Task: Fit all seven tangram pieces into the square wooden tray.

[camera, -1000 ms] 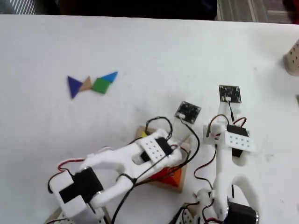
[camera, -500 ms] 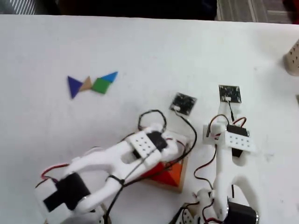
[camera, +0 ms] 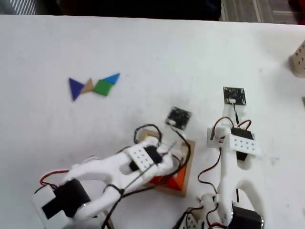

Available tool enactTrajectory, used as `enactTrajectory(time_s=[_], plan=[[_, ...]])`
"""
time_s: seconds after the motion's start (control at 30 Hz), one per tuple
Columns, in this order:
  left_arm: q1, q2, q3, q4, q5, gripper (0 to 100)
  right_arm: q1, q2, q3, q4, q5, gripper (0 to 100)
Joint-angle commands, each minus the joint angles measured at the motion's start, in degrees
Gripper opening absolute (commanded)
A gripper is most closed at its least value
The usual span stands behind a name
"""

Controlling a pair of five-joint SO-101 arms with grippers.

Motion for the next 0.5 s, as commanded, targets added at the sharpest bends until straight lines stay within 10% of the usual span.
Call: enactTrajectory(time_s=[0.0, 0.47], plan=[[5.1, -2.7, -0.4, -1.7, -0.2, 2, -0.7, -1.4, -2.1, 0.1, 0.4, 1.8], [2.4, -3.1, -0.3, -1.3, -0.5, 2, -0.7, -1.4, -2.1, 0.1, 0.5, 1.8]])
